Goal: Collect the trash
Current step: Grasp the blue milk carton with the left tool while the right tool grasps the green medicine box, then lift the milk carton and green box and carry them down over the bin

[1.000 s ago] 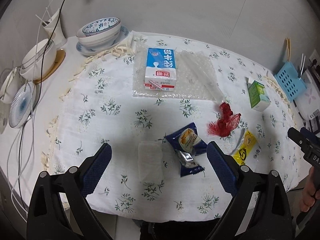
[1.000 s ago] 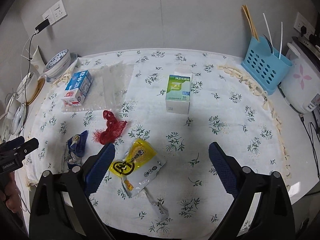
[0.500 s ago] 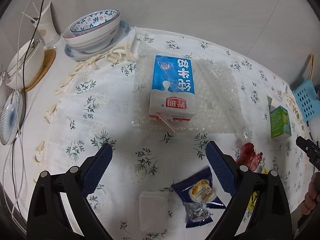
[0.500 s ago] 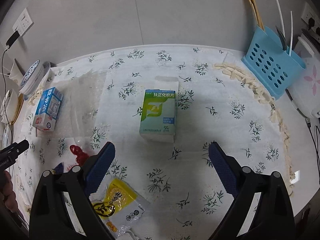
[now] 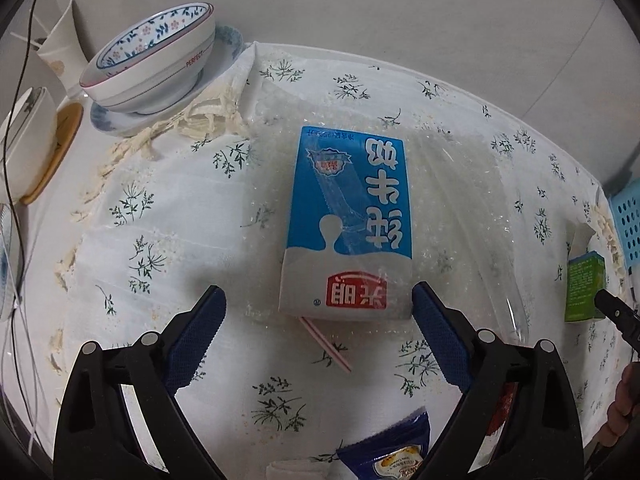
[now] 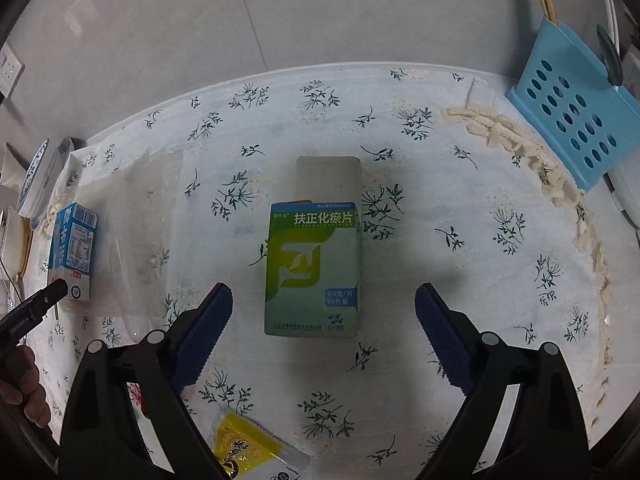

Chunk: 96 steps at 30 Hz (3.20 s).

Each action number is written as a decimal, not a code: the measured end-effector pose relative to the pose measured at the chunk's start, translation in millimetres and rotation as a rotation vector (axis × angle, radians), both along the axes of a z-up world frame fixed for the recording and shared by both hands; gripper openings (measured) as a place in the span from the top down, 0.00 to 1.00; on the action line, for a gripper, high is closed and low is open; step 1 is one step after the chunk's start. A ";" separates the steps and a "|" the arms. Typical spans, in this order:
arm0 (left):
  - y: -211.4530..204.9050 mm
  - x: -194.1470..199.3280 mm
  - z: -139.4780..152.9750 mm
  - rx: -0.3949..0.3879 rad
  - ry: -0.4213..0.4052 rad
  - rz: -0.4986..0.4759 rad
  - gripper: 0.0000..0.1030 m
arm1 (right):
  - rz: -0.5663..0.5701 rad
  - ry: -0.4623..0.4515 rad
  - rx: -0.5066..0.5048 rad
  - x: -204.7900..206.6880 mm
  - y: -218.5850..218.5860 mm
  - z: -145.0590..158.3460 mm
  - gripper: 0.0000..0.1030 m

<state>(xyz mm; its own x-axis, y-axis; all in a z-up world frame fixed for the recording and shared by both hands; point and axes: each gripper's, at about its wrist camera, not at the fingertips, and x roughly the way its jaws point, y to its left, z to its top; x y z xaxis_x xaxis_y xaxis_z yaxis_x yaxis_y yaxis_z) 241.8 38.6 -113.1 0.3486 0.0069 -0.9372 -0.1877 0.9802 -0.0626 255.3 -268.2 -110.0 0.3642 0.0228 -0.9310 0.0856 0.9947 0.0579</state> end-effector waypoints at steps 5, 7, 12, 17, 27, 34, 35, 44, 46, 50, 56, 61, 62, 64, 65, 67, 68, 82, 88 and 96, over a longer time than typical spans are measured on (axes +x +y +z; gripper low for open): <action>-4.2 15.3 -4.8 0.004 0.013 -0.021 0.15 | -0.009 0.030 0.004 9.8 -0.1 -9.4 0.20; -5.9 20.1 -6.6 0.005 0.021 -0.026 0.17 | -0.012 0.041 0.007 11.5 0.4 -12.2 0.23; -11.1 30.1 -11.1 0.003 0.040 -0.039 0.33 | -0.025 0.068 0.020 16.4 1.9 -16.5 0.32; -15.2 35.4 -14.7 0.009 0.050 -0.045 0.39 | -0.034 0.094 0.034 19.5 5.2 -19.6 0.46; -15.3 18.4 3.7 0.025 0.003 -0.049 0.40 | -0.031 0.084 0.045 16.4 7.5 -11.6 0.55; -14.9 -7.1 27.2 0.011 -0.031 -0.055 0.40 | -0.014 0.034 0.041 -1.6 6.5 8.9 0.55; -15.5 -11.4 30.8 0.009 -0.037 -0.058 0.40 | -0.009 0.024 0.041 -5.9 6.8 13.1 0.55; -25.5 -54.4 62.8 0.004 -0.086 -0.076 0.40 | 0.039 -0.075 0.036 -55.0 11.7 46.9 0.55; -29.9 -66.1 69.6 -0.005 -0.096 -0.085 0.40 | 0.044 -0.087 0.033 -65.5 13.1 52.5 0.55; -36.3 -87.0 79.0 -0.020 -0.109 -0.089 0.40 | 0.049 -0.108 0.040 -91.5 14.2 64.4 0.55; -45.4 -120.4 92.0 -0.029 -0.133 -0.093 0.40 | 0.075 -0.140 0.032 -126.2 19.1 79.2 0.55; -51.5 -143.4 101.8 -0.026 -0.155 -0.101 0.40 | 0.092 -0.163 0.028 -150.8 24.3 90.1 0.55; -52.2 -147.7 103.2 -0.030 -0.156 -0.099 0.40 | 0.096 -0.169 0.026 -156.2 25.9 92.3 0.55; -52.7 -157.1 105.9 -0.037 -0.161 -0.099 0.40 | 0.102 -0.178 0.023 -164.6 27.8 94.9 0.55; -53.5 -162.0 107.0 -0.040 -0.162 -0.103 0.40 | 0.109 -0.183 0.022 -169.7 29.2 96.0 0.55; -53.7 -170.6 108.9 -0.044 -0.165 -0.103 0.40 | 0.122 -0.187 0.017 -178.6 31.4 97.3 0.55; -53.6 -174.5 110.0 -0.046 -0.168 -0.104 0.40 | 0.129 -0.187 0.018 -183.8 32.2 97.6 0.55; -60.8 -230.9 112.0 -0.044 -0.168 -0.117 0.40 | 0.155 -0.174 0.032 -237.3 32.0 94.5 0.55; -62.3 -252.1 107.1 -0.059 -0.155 -0.114 0.40 | 0.161 -0.172 0.042 -260.8 28.7 93.8 0.55; -68.9 -280.6 101.5 -0.081 -0.142 -0.115 0.40 | 0.174 -0.179 0.056 -287.0 29.2 99.5 0.55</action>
<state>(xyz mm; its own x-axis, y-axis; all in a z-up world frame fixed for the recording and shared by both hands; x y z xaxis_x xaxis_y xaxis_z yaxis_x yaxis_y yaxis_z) -38.7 -30.2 -11.5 0.4714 -0.1136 -0.8746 -0.0590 0.9854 -0.1597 -31.8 -239.0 -10.4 0.5091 0.1494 -0.8476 -0.1035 0.9883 0.1120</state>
